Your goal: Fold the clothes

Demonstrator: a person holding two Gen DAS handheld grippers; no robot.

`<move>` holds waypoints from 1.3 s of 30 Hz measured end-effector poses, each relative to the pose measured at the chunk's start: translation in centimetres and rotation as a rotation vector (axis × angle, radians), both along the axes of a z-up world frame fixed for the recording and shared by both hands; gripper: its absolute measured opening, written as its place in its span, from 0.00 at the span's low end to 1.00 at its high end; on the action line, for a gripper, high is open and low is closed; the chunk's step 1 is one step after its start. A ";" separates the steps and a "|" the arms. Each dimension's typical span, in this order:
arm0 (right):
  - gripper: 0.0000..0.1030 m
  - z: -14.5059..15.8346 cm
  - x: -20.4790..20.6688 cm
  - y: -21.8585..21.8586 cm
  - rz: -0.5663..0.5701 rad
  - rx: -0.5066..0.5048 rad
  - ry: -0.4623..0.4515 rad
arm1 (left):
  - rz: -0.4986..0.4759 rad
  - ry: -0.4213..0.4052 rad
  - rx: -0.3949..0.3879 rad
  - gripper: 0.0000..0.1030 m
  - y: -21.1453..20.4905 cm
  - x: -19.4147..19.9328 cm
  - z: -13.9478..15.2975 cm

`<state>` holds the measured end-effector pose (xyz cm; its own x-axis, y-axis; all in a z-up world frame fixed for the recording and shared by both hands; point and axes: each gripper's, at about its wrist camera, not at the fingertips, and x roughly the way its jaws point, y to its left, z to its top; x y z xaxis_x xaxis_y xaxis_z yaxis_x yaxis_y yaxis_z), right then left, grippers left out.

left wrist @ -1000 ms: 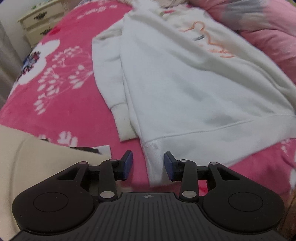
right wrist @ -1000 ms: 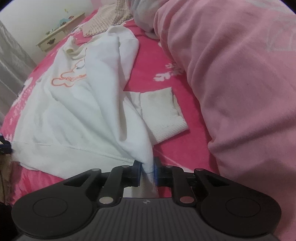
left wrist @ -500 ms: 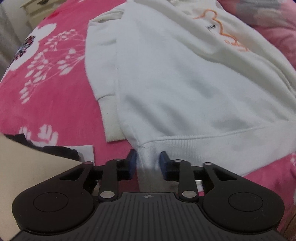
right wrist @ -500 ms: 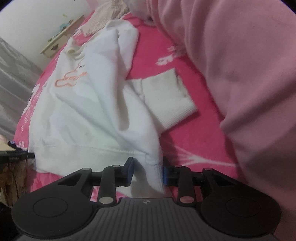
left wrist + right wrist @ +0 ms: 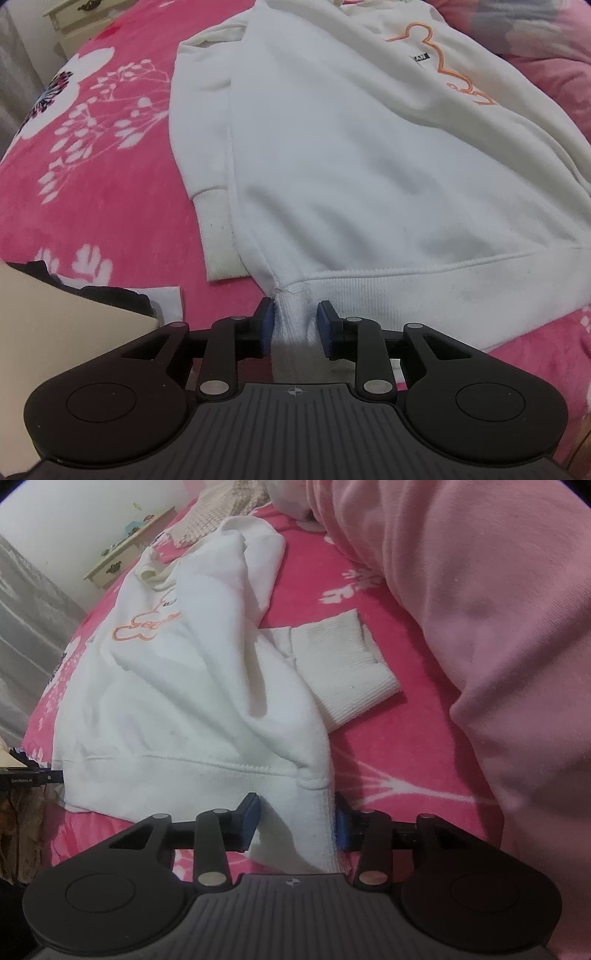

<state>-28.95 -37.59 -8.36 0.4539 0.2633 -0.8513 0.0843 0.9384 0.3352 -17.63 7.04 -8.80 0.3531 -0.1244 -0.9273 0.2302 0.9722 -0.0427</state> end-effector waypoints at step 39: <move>0.05 11.0 1.0 -4.2 -0.137 0.390 -0.086 | 0.098 0.073 -0.321 0.03 6.8 0.8 13.4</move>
